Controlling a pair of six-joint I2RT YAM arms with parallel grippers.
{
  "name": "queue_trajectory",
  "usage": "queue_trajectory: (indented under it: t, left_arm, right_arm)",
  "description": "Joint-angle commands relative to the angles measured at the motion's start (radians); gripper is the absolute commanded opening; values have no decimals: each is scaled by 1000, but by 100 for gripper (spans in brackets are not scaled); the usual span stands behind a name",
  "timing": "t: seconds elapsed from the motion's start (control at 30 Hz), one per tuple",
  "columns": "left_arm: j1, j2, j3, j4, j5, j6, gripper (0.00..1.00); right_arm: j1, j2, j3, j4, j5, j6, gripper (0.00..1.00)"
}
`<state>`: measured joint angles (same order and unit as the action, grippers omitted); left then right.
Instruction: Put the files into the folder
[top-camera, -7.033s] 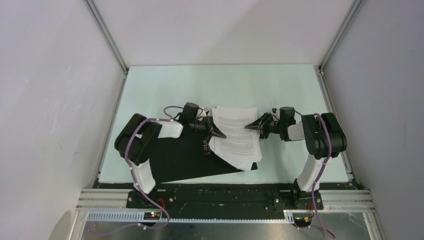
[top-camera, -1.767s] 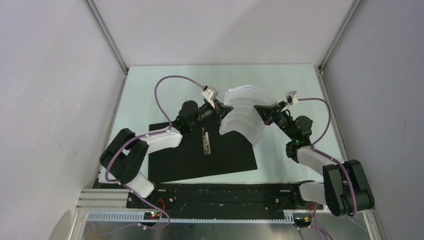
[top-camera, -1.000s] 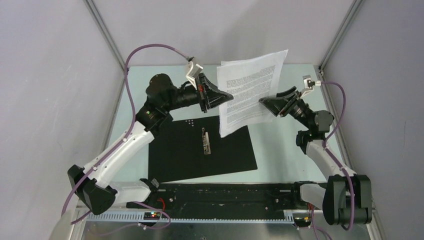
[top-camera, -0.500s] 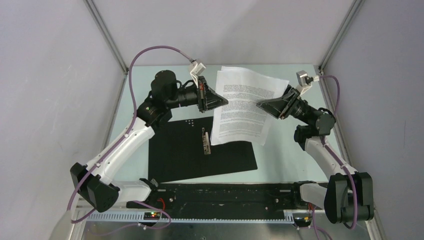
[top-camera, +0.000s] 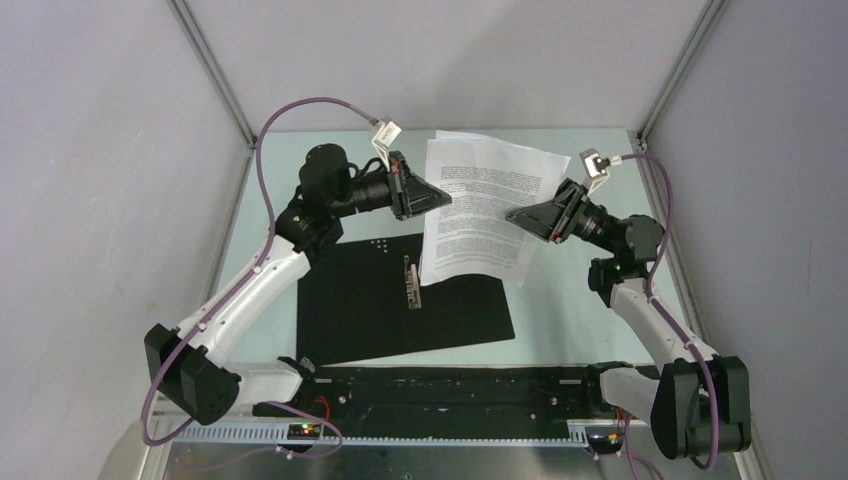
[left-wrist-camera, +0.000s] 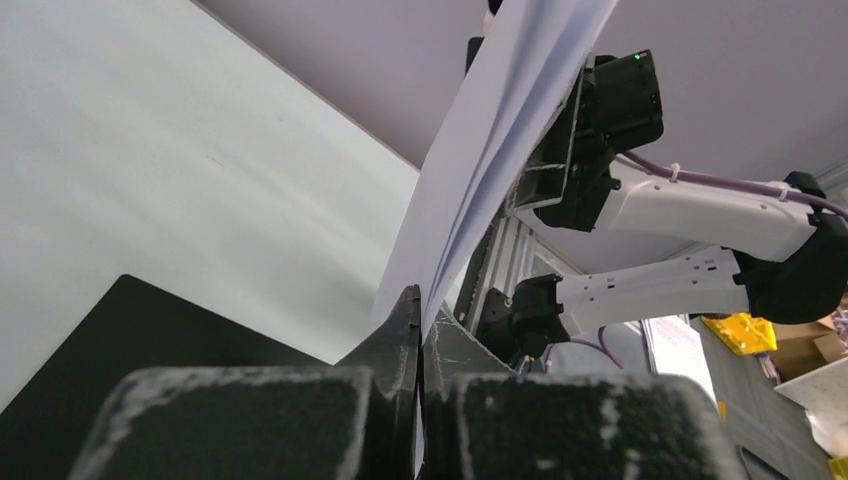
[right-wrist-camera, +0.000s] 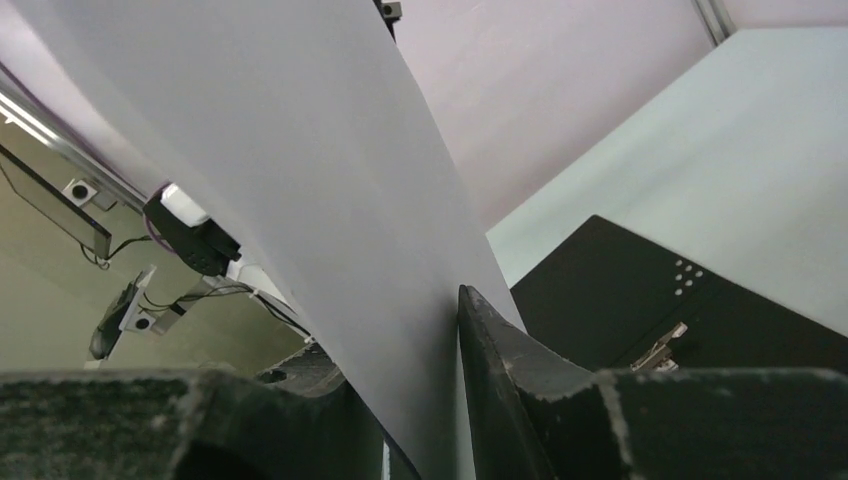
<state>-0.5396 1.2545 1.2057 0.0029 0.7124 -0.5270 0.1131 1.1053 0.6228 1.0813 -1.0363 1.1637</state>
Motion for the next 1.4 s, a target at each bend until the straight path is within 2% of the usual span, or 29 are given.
queue_trajectory:
  t: [0.0,0.17,0.2,0.23,0.3,0.33,0.37,0.4,0.43,0.5,0.57,0.7,0.83,0.97,1.13,1.37]
  left_arm:
    - [12,-23,-7,100,17,-51,0]
    - [19,-32,-29,130,15,-79,0]
    - [21,-31,-32,132,16,-79,0]
    - [21,-30,-34,131,16,-79,0]
    - [22,-25,-50,129,3,-86,0]
    - [26,-24,-70,126,-8,-91,1]
    - [26,-22,-85,116,-42,-101,4]
    - [26,-20,-117,107,-101,-119,12]
    - [26,-18,-137,80,-138,-133,14]
    - [26,-4,-200,54,-245,-172,20]
    - [20,21,-269,41,-352,-223,32]
    - [4,136,-374,20,-500,-279,42]
    - [4,193,-429,-73,-611,-264,50]
    - [7,120,-518,-107,-736,-261,58]
    - [11,46,-577,-133,-823,-285,63]
    - [37,31,-612,-144,-854,-307,57]
  right_arm:
    - [13,-33,-3,-97,17,-95,34]
    - [19,-35,-5,-182,27,-150,27]
    - [19,-38,-5,-192,30,-155,23]
    - [19,-39,-4,-199,35,-159,12]
    - [16,-31,3,-230,37,-158,0]
    - [12,-18,32,-287,33,-168,0]
    - [8,13,58,-459,26,-238,0]
    - [5,37,120,-562,24,-292,0]
    - [5,94,175,-748,25,-372,0]
    - [7,195,224,-920,30,-446,0]
    - [35,294,239,-1000,58,-489,0]
    - [128,530,310,-1181,214,-629,0]
    - [167,761,367,-1242,273,-676,0]
    - [171,846,374,-1277,325,-714,0]
    - [180,849,382,-1317,385,-755,0]
    - [170,815,388,-1337,460,-766,0]
